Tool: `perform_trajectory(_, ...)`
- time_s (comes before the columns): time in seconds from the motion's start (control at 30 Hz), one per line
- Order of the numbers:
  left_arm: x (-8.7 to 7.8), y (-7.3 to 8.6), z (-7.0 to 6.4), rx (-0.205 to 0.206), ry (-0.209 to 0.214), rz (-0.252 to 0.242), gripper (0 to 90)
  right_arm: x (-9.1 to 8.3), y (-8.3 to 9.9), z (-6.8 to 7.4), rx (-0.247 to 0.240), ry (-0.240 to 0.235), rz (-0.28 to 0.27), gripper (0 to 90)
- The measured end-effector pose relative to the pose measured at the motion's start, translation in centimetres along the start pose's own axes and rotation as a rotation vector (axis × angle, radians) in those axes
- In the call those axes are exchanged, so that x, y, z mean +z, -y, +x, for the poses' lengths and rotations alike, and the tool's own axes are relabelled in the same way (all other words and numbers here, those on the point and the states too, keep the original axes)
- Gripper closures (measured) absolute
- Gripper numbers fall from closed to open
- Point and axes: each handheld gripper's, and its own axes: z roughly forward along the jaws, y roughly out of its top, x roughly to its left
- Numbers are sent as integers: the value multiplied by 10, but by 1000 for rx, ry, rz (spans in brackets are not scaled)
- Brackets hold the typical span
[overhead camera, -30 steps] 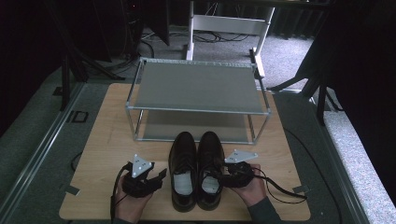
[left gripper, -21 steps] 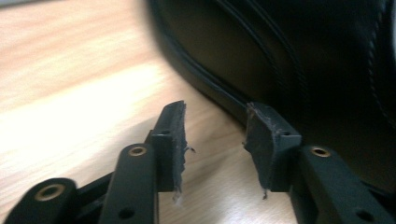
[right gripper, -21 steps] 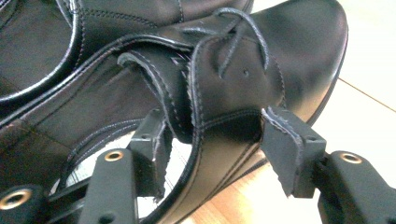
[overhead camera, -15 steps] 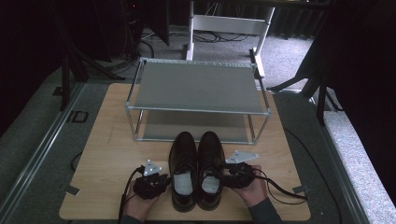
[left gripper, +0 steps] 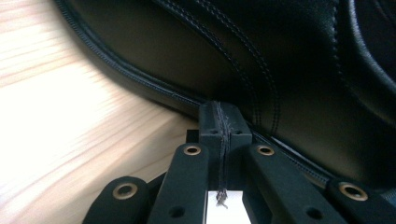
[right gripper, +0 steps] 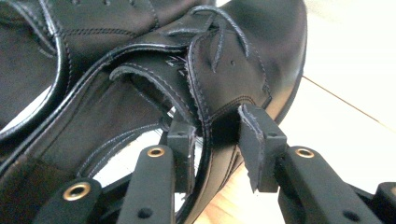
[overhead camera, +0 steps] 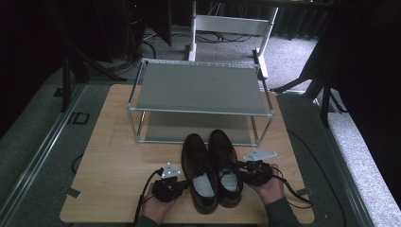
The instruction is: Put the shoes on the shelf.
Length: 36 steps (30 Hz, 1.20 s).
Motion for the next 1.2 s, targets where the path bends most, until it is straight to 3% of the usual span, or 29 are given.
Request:
perform_trajectory(0.2,17,-6,-19,21,60,8,899,-11,8,-25,-12,0,4,720)
perform_trajectory(0.5,38,-10,-41,26,140,-4,896,-20,5,-54,-103,-1,39,815)
perform_trajectory(0.6,40,-10,-45,32,147,-5,879,-22,7,-62,-95,-20,41,819)
perform_trajectory(0.73,40,-11,-44,31,158,-5,818,-24,8,-68,-100,-31,54,826)
perform_trajectory(0.87,40,-11,-45,34,155,-7,816,-24,7,-70,-94,-46,60,824)
perform_trajectory(1.2,42,-12,-46,24,167,-8,814,-25,3,-70,-140,-61,107,820)
